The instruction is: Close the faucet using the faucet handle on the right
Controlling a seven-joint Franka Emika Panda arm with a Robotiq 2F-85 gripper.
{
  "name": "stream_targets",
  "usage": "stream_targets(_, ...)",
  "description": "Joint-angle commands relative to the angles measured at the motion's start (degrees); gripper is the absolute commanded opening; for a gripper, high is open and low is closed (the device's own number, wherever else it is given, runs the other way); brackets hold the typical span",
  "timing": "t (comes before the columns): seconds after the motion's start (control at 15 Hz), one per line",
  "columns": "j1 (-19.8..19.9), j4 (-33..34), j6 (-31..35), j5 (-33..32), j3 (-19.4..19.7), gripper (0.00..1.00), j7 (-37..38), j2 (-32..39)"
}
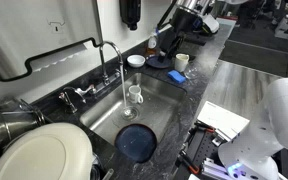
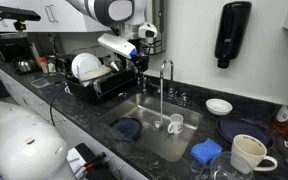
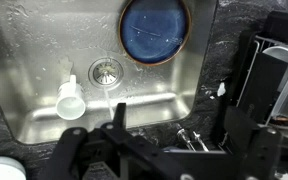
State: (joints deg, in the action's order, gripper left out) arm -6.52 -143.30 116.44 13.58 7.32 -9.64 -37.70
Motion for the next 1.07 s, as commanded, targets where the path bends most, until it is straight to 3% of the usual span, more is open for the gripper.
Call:
stream_targets(0.0,1.11,0.12,-0.25,0.66,-0.88,1.00,-0.57,0.12)
stream_targets(0.33,0.26,1.36,5.59,0.78,-0.65,1.00,-2.99,6.41)
stream_targets(0.8,1.09,3.59,24.32,-0.16,-0.95,1.00,-3.54,20.16)
stream_targets(1.0,1.95,5.69,29.33,-0.44,-0.63,1.00,-3.17,25.05)
